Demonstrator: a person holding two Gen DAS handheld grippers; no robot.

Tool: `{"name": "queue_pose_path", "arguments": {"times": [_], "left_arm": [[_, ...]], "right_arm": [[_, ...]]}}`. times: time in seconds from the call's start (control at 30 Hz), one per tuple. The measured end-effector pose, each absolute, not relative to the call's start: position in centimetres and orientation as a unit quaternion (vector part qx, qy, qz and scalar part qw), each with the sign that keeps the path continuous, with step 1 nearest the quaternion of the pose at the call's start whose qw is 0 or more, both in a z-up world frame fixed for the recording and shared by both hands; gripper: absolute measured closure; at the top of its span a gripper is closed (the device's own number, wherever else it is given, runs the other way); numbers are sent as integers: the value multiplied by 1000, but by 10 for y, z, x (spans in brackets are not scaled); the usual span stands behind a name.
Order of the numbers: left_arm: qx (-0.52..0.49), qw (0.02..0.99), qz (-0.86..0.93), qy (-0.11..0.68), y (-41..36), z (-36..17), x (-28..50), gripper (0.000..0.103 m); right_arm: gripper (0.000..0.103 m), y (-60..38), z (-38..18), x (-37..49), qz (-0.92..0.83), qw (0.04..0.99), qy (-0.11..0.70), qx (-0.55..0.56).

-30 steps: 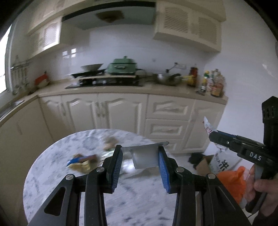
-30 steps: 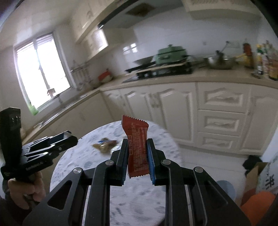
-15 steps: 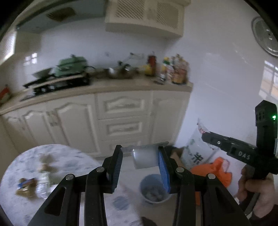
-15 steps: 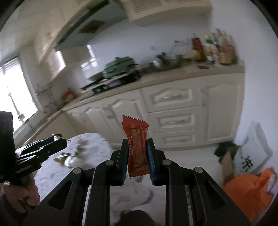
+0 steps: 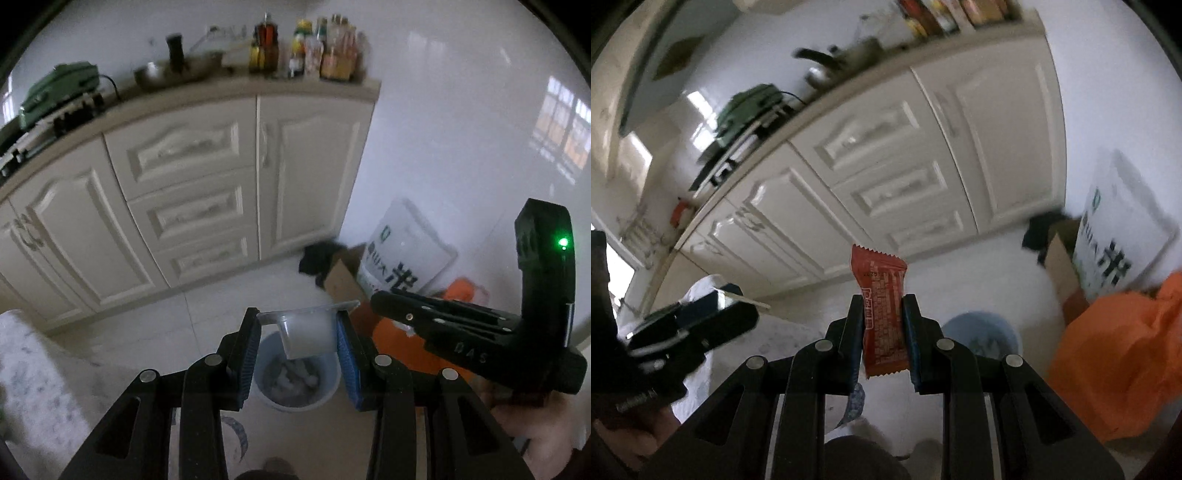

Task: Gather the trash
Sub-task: 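Carry both items to the blue bucket and open both tools over it, then swing both tools back from the bucket to the table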

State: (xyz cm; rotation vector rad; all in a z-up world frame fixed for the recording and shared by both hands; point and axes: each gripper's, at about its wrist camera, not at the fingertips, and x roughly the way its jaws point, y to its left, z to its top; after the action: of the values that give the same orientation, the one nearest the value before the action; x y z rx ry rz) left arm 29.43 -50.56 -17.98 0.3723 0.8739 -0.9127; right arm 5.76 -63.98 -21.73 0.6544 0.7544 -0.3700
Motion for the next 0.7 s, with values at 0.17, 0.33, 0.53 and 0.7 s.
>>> {"name": "queue_pose_path", "arguments": {"times": [0.17,0.33,0.53,0.7], "left_arm": [[189,755,-428,459,-570,-215,331,66],[211,740,-408,491,-618,-247,368,18],[215,764,-388,469,-623,-240,373,8],[206,790,-374,439,-598,-223,353,4]], "right_arm": [[78,-665,-254,72,-184,837,385,344],[33,-683,-280,64,-203,812,379,394],[4,-676,-279,47,-227,807,370,401],[0,-658,-261,40,-241,812,367,383]]}}
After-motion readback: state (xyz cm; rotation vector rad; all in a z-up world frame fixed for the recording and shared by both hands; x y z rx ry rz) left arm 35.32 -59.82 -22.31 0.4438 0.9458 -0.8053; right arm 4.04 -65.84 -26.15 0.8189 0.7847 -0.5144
